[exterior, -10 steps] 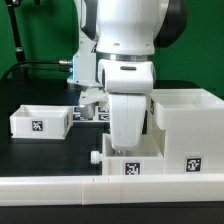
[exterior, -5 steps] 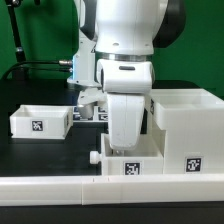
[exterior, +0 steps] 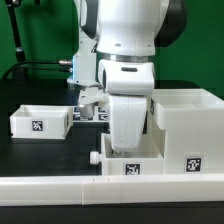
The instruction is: Assemble drawer
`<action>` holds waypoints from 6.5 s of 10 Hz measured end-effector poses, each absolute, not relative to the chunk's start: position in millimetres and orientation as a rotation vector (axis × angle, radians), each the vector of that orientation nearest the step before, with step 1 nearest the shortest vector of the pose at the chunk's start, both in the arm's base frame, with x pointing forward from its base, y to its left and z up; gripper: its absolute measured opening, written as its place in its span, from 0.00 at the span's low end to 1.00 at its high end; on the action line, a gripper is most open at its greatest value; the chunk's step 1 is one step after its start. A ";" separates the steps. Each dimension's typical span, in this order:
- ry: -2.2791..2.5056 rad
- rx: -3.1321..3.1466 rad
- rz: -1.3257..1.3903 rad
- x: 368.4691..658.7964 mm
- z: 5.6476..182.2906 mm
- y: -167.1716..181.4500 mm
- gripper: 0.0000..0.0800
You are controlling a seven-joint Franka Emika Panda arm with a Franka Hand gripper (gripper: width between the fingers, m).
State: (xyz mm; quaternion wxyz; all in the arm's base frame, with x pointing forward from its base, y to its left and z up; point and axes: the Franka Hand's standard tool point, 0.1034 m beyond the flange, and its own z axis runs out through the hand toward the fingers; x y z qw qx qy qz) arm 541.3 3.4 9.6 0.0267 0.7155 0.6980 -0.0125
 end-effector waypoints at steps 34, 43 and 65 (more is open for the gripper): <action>2.214 2.152 -0.182 557.3 76.4 -55.7 0.81; 2.355 2.327 0.061 549.5 32.5 -77.3 0.81; 2.116 2.583 0.055 567.0 37.6 23.5 0.81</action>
Offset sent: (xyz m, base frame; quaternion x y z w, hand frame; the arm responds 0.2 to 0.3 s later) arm 0.0000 0.0000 0.0000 0.0000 0.0000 0.0000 1.0000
